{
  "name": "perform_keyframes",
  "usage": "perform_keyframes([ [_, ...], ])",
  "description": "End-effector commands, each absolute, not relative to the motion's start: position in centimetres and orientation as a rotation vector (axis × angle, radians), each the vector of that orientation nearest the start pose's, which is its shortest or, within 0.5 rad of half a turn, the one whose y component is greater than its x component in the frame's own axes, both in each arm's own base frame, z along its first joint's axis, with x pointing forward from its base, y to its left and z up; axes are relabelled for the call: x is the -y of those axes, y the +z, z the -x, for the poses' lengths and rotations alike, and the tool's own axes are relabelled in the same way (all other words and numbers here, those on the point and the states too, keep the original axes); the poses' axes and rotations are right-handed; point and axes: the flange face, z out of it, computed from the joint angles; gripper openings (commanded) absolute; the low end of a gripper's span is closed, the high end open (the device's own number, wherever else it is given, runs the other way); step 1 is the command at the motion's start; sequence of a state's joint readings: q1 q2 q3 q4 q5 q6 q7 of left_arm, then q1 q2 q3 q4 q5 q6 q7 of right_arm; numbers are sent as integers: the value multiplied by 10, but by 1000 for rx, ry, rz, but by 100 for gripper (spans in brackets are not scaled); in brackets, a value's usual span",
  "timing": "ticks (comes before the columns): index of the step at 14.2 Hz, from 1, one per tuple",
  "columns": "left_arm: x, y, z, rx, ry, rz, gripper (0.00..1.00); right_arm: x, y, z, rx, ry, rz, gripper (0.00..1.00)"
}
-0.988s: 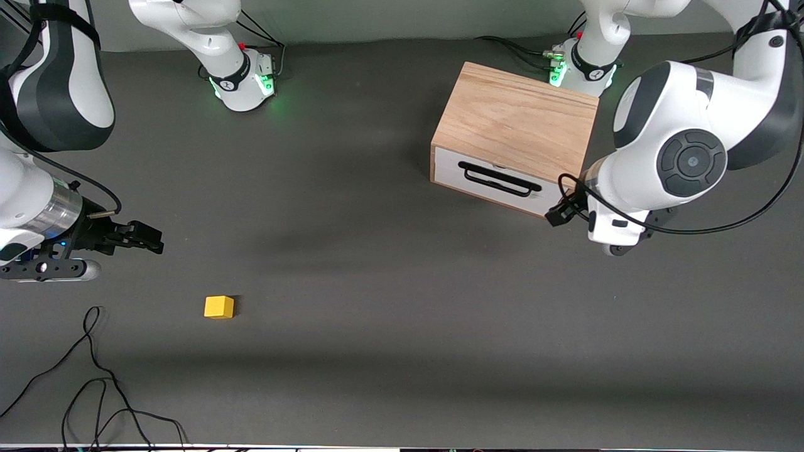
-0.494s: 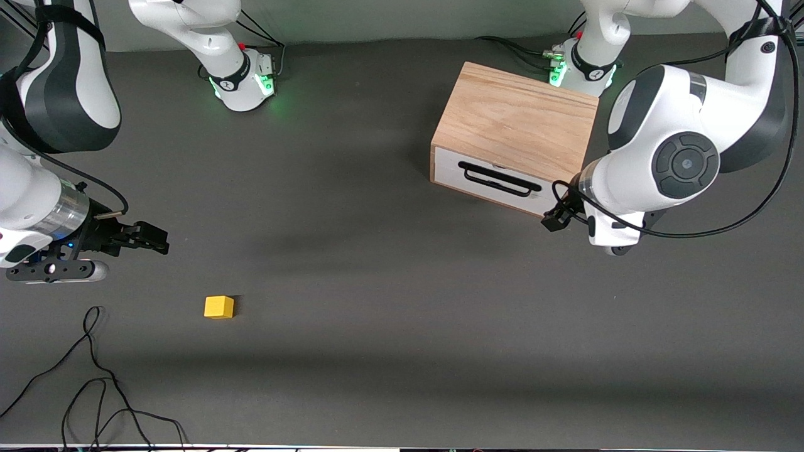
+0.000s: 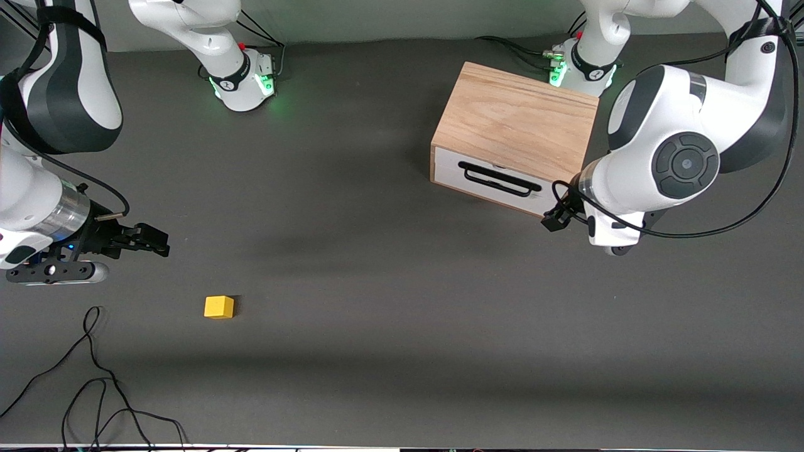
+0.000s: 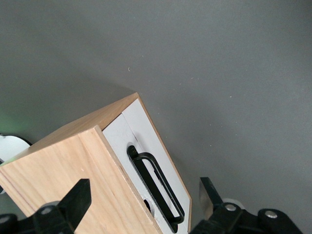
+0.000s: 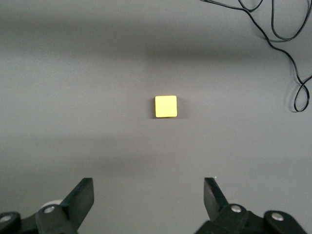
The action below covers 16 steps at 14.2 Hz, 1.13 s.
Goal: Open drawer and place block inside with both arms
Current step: 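Move the left gripper to the black drawer handle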
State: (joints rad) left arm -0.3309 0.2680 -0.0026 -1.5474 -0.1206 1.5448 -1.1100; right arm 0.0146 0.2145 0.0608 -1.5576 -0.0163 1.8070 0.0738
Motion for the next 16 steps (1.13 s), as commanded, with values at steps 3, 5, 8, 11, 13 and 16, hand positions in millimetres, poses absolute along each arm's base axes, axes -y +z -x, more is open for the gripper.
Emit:
perform_keyframes([
  [3,290,393,-576,1467,424,2533,99,-47,528,-636,-13,-97,3141,100],
  [5,290,393,-576,1467,424,2533,99,-46,530,-636,-15,-107,3140,100],
  [8,290,392,-576,1468,424,2530,99,-43,530,-636,-22,-107,3142,100],
  [11,289,392,-576,1466,426,2530,99,-36,532,-638,-12,-117,3144,100],
  [13,290,393,-576,1466,425,2532,99,-37,543,-641,-8,-154,3148,100],
  [16,289,393,-577,1468,424,2531,99,-32,535,-642,-18,-124,3155,100],
])
